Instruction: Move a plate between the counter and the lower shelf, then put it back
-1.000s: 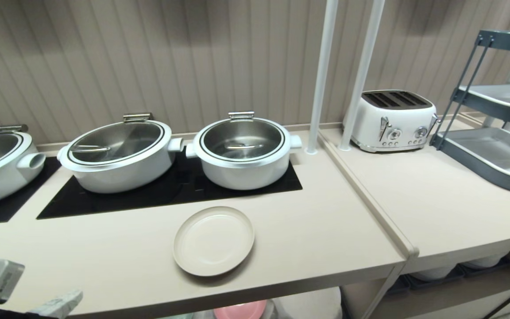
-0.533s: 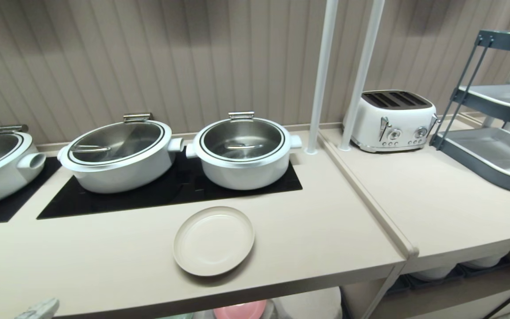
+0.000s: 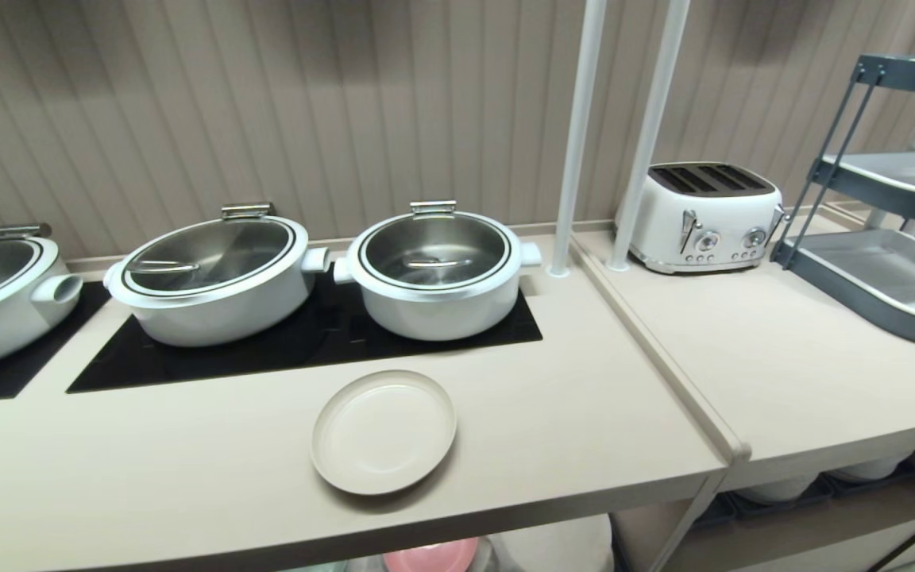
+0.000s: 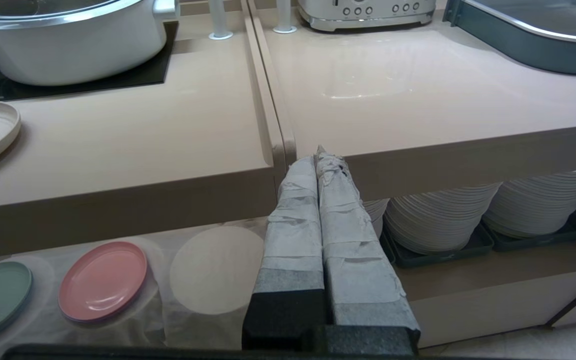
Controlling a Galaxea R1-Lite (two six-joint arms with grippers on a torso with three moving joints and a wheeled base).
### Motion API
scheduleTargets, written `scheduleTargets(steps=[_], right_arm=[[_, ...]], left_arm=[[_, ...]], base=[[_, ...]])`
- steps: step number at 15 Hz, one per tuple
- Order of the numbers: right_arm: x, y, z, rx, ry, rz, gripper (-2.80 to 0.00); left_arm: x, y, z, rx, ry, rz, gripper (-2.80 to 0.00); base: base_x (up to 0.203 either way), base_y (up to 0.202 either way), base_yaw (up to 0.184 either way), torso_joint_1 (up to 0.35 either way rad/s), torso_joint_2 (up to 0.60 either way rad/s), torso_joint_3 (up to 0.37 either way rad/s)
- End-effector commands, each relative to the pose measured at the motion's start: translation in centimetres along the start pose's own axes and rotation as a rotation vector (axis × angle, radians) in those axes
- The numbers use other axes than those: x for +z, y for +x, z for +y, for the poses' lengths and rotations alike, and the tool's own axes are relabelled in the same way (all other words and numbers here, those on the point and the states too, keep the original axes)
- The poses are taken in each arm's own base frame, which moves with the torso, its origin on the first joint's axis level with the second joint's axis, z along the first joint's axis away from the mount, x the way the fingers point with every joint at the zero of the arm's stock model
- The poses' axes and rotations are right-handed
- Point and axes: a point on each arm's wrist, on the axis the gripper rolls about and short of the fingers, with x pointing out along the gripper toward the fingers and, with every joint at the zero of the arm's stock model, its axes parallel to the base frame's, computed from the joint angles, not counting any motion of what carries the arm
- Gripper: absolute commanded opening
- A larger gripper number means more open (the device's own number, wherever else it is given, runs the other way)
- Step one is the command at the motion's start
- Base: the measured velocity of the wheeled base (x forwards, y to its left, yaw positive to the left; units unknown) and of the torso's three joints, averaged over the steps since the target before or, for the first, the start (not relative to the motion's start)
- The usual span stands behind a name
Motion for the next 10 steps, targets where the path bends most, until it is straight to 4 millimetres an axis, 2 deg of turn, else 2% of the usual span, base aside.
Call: scheduleTargets(steps=[1, 10], right_arm=[[0.0, 0.0, 0.0, 0.000, 0.000, 0.000, -2.80], [0.0, 0.0, 0.0, -0.001, 0.000, -0.001, -2.80]], left_arm=[[-0.4, -0.7, -0.1, -0.001, 0.004, -0.067, -2.80], [-1.4, -2.4, -0.1, -0.030, 0.004, -0.276, -2.80]], base=[[0.000, 0.000, 0.000, 0.000, 0.00, 0.000], [0.000, 0.000, 0.000, 0.000, 0.00, 0.000]])
